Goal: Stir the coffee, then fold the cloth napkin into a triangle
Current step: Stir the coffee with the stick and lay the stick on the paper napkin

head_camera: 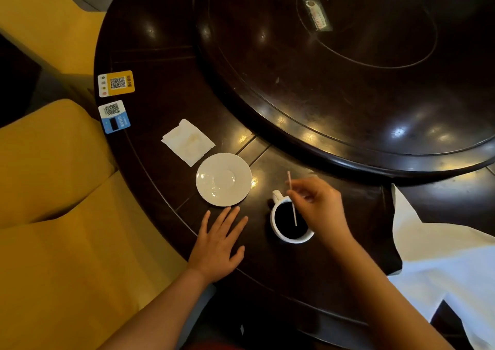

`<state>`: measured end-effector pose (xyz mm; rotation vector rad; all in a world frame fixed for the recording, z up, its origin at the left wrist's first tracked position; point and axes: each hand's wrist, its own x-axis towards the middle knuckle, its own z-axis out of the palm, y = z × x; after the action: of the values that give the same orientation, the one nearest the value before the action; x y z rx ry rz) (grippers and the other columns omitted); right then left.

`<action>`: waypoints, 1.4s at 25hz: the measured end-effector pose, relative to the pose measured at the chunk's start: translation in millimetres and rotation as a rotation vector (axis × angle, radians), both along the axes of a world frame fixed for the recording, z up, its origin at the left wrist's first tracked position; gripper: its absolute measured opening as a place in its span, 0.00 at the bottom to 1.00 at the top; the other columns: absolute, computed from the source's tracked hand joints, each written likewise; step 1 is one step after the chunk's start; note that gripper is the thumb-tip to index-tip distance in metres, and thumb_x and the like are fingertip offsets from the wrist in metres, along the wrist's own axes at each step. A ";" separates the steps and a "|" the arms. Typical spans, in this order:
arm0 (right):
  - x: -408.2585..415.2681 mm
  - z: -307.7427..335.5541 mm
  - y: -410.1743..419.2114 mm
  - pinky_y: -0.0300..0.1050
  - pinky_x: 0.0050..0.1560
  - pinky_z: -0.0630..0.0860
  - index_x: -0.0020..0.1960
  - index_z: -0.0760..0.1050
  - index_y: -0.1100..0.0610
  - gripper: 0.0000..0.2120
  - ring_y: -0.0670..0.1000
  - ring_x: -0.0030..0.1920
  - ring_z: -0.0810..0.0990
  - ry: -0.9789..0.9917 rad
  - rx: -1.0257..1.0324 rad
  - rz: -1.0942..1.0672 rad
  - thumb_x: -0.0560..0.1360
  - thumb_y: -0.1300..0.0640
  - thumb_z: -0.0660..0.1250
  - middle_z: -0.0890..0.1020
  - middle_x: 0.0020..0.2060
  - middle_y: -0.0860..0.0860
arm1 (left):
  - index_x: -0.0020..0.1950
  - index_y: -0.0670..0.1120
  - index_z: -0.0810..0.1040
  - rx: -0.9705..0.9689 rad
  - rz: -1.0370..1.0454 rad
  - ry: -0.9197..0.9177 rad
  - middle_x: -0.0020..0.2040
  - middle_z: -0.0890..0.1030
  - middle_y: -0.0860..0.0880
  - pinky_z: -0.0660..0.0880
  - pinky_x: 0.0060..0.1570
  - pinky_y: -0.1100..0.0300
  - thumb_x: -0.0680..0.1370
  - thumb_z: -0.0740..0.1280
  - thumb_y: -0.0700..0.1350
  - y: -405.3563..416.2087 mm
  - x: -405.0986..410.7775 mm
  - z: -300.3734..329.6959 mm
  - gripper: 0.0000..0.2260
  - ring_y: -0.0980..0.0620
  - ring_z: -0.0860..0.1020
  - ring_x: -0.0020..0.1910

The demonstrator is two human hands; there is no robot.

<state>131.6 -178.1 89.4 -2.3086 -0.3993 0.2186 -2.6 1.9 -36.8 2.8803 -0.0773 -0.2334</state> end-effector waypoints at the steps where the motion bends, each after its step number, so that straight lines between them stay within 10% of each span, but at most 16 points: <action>1: 6.7 3.7 -0.2 0.42 0.46 0.78 0.49 0.81 0.57 0.08 0.45 0.40 0.79 0.037 0.027 -0.022 0.71 0.64 0.70 0.82 0.43 0.52 | 0.72 0.51 0.64 -0.005 0.000 0.001 0.74 0.64 0.46 0.56 0.68 0.37 0.74 0.58 0.58 0.2 0.1 -0.4 0.28 0.47 0.59 0.74; 9: 59.6 23.2 64.8 0.36 0.42 0.75 0.52 0.81 0.58 0.08 0.44 0.39 0.77 -0.001 0.045 0.232 0.72 0.62 0.69 0.82 0.44 0.54 | 0.71 0.51 0.66 -0.005 -0.001 -0.021 0.74 0.65 0.46 0.58 0.67 0.36 0.72 0.60 0.58 -0.1 1.0 -0.5 0.28 0.47 0.61 0.73; 20: 55.4 -24.6 219.3 0.45 0.31 0.74 0.46 0.80 0.62 0.07 0.58 0.37 0.80 -0.799 -0.315 1.034 0.67 0.64 0.72 0.81 0.40 0.59 | 0.72 0.53 0.66 -0.025 0.036 -0.048 0.74 0.64 0.47 0.62 0.66 0.37 0.72 0.60 0.60 0.1 -0.9 -2.5 0.29 0.48 0.62 0.73; 26: 50.1 -68.6 259.6 0.51 0.46 0.76 0.53 0.78 0.61 0.11 0.59 0.51 0.78 -0.725 -0.532 1.190 0.71 0.63 0.69 0.78 0.53 0.60 | 0.74 0.53 0.60 -0.036 0.034 -0.065 0.76 0.58 0.47 0.56 0.69 0.38 0.74 0.58 0.60 1.1 -3.5 -10.1 0.29 0.48 0.55 0.75; 35: 44.9 -87.9 261.2 0.48 0.40 0.77 0.49 0.80 0.59 0.09 0.56 0.44 0.79 -0.668 -0.552 1.066 0.69 0.59 0.72 0.81 0.47 0.56 | 0.74 0.52 0.59 -0.038 0.025 -0.041 0.76 0.57 0.47 0.57 0.69 0.38 0.75 0.58 0.60 1.3 -2.2 -11.6 0.30 0.48 0.54 0.75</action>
<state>176.5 83.1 1.5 -2.3863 -2.1172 0.0506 -4.8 3.2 -48.4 2.8468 -0.0528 -0.1662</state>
